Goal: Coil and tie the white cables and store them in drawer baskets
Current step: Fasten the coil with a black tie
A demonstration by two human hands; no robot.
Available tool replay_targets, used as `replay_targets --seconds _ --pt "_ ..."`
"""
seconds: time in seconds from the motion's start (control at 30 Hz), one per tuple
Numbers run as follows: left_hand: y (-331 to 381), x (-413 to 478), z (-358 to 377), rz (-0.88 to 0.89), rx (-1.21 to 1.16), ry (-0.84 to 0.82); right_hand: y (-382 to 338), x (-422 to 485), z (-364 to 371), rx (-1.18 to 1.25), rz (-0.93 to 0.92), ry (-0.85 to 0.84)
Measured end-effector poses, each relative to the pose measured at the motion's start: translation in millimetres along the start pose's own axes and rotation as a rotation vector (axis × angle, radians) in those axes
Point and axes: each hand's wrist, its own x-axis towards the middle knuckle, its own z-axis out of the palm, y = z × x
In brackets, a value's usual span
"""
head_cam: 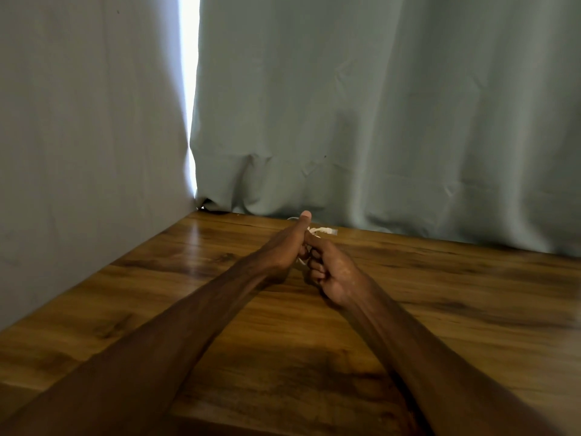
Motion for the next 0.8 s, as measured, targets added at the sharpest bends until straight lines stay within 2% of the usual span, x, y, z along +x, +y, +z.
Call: replay_targets --seconds 0.1,0.23,0.37,0.53,0.67,0.8 --pt "-6 6 -1 -0.018 -0.048 -0.069 0 2 0 -0.019 -0.018 0.073" --pt "-2 9 1 0.062 -0.05 -0.048 -3 3 1 -0.042 -0.049 0.118" --pt "9 8 -5 0.192 -0.059 -0.095 -12 3 -4 0.017 -0.118 0.076" --pt "4 6 -10 0.352 0.114 -0.136 -14 6 -10 0.064 -0.171 0.019" --pt "-5 11 -3 0.446 0.147 0.011 -14 6 -8 0.131 -0.17 -0.006" --pt "-2 6 9 0.457 0.249 0.174 -13 3 -3 0.208 -0.103 0.068"
